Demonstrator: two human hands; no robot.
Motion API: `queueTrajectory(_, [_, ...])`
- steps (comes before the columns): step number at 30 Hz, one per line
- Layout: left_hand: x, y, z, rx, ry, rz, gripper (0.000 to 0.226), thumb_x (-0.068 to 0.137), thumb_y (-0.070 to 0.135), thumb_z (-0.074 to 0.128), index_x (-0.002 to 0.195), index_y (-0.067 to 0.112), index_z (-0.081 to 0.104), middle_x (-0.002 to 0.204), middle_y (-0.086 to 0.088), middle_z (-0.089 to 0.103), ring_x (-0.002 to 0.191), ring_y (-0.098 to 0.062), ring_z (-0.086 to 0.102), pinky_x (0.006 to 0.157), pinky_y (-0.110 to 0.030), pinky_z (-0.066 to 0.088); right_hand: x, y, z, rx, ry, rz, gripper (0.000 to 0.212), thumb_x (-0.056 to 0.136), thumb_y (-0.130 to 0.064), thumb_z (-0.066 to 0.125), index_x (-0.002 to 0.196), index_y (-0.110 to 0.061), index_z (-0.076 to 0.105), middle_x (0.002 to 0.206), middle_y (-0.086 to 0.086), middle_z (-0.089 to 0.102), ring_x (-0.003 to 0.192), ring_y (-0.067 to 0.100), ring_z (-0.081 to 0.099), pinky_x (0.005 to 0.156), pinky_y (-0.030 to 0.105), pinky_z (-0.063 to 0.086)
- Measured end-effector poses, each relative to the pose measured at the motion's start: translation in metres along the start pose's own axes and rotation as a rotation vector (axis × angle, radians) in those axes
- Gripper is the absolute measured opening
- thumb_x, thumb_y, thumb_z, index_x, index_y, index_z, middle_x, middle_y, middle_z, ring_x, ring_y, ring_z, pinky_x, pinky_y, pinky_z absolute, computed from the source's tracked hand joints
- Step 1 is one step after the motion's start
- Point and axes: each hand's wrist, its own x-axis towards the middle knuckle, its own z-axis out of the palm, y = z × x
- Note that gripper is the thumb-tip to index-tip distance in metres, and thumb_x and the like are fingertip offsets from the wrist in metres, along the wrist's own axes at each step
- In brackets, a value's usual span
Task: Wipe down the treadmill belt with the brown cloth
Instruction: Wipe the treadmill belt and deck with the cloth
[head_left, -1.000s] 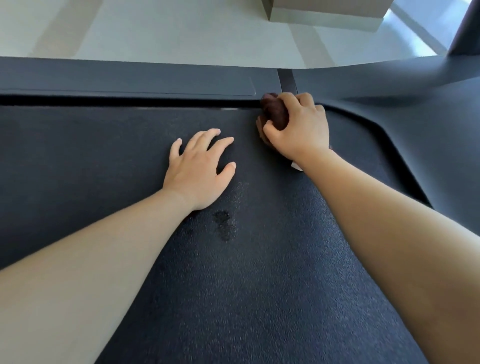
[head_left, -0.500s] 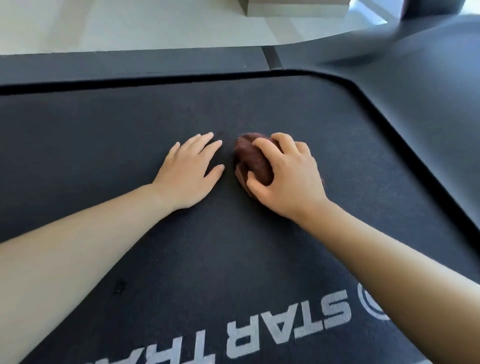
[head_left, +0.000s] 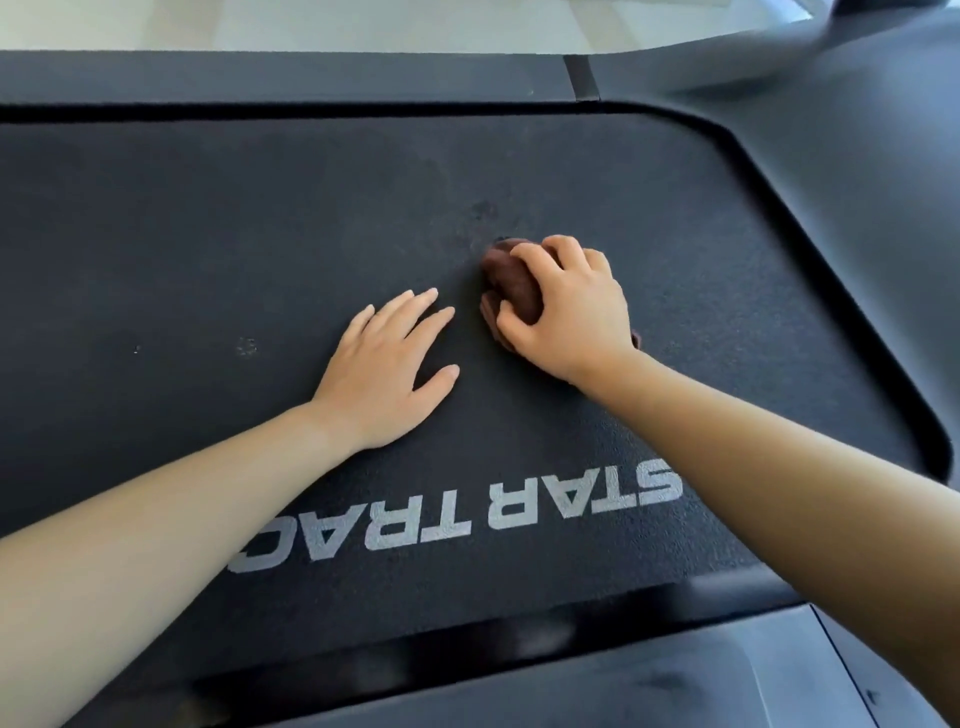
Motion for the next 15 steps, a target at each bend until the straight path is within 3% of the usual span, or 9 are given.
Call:
queueTrajectory(9, [-0.026, 0.011, 0.004, 0.019, -0.037, 0.039, 0.065, 0.092, 0.049, 0.042, 0.147, 0.018, 0.026, 0.157, -0.002, 0.015, 0.145, -0.021, 0.007, 0.116, -0.046, 0.007, -0.097, -0.002, -0.028, 0.028, -0.067, -0.175, 0.052, 0.078, -0.047, 0.054, 0.123, -0.022, 0.057, 0.131, 0.008, 0.050, 0.112, 0.037, 0.048, 0.081, 0.050, 0.048])
queueTrajectory(15, [-0.042, 0.031, 0.009, 0.051, -0.054, 0.079, 0.077, 0.084, 0.060, 0.022, 0.147, 0.017, 0.024, 0.157, -0.004, 0.014, 0.145, -0.021, 0.006, 0.113, -0.056, 0.006, -0.160, 0.002, -0.042, -0.017, -0.091, -0.224, 0.054, 0.074, -0.045, 0.064, 0.123, -0.021, 0.058, 0.130, 0.011, 0.053, 0.113, 0.039, 0.049, 0.078, 0.050, 0.049])
